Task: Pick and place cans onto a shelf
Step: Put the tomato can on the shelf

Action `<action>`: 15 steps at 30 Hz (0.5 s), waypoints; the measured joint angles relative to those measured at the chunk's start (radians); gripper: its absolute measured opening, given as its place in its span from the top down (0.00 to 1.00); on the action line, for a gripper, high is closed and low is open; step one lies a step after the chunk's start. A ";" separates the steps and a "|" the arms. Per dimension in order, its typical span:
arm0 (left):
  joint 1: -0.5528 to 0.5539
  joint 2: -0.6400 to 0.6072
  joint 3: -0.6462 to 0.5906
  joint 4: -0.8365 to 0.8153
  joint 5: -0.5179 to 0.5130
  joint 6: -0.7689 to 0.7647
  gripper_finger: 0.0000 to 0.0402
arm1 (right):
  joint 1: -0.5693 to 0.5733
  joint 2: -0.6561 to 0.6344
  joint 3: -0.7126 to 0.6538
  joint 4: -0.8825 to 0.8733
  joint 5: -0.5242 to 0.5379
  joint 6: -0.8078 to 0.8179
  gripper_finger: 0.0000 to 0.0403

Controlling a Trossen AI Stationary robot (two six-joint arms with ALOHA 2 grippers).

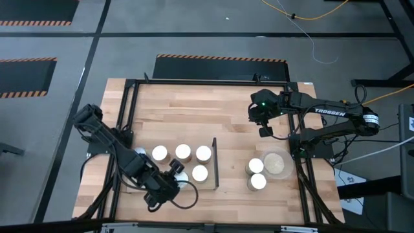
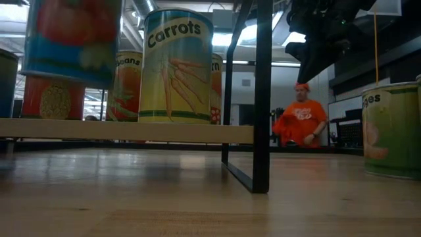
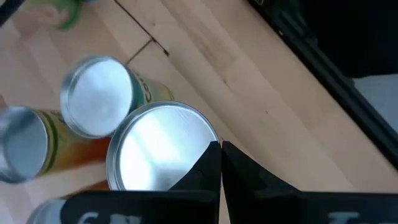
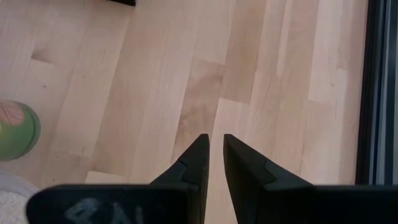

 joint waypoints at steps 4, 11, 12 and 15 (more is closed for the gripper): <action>0.010 -0.003 -0.051 0.053 0.016 0.044 1.00 | 0.000 0.000 0.000 0.004 0.000 0.000 0.87; 0.011 -0.004 -0.081 0.059 0.047 0.062 1.00 | 0.000 0.000 0.000 0.006 0.000 -0.001 0.87; 0.011 -0.004 -0.083 0.065 0.050 0.065 1.00 | 0.000 0.000 0.000 0.006 0.000 -0.001 0.87; 0.011 -0.004 -0.085 0.063 0.059 0.066 1.00 | 0.000 0.000 0.000 0.006 0.000 -0.001 0.87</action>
